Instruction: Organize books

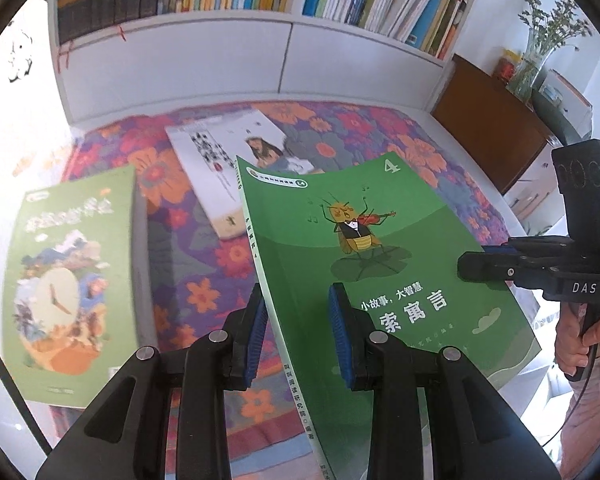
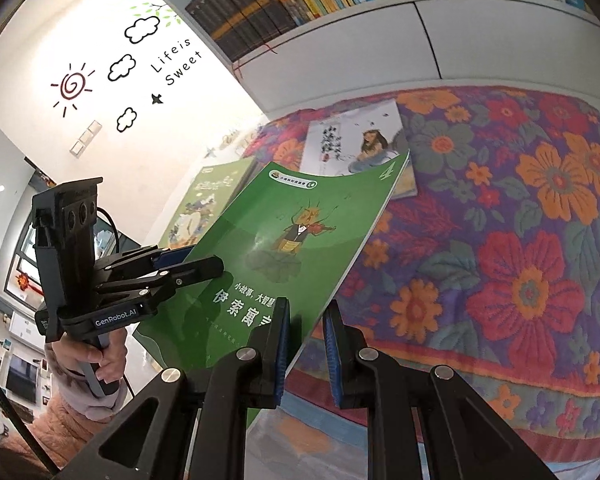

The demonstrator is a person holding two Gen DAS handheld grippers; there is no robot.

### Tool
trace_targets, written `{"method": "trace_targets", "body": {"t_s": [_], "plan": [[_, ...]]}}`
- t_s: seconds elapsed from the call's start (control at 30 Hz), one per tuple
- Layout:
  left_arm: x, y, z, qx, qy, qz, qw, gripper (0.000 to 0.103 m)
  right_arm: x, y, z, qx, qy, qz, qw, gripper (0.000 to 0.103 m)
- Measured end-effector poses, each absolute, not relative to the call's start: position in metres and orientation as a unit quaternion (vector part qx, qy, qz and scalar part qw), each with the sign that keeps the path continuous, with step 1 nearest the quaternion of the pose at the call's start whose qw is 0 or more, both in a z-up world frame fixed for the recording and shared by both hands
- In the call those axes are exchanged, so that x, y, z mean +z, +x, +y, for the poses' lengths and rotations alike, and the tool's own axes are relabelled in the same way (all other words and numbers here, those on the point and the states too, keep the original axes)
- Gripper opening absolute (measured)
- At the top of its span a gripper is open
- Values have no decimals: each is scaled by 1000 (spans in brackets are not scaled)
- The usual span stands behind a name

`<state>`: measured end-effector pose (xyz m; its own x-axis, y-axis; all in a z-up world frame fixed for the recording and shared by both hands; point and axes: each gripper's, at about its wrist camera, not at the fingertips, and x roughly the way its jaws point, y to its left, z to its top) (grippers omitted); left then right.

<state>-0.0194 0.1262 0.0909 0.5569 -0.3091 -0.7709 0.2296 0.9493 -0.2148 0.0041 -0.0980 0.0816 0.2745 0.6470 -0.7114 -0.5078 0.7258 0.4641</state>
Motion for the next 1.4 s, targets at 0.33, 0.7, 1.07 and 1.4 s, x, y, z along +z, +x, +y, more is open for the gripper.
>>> {"method": "trace_targets", "body": {"t_s": [0.33,0.7,1.07,1.4], "plan": [[113,-31,174,-135,-57,412,899,27,104,5,-57,387,68,463,795,16],[121,-41,240,-100,-73,386,914,27,119,10,17,418,40,450,789,16],[120,-41,297,-101,-78,377,918,28,123,21,79,439,23,438,784,16],[88,-21,345,-97,-97,402,905,31,106,38,129,459,25,435,774,16]]}}
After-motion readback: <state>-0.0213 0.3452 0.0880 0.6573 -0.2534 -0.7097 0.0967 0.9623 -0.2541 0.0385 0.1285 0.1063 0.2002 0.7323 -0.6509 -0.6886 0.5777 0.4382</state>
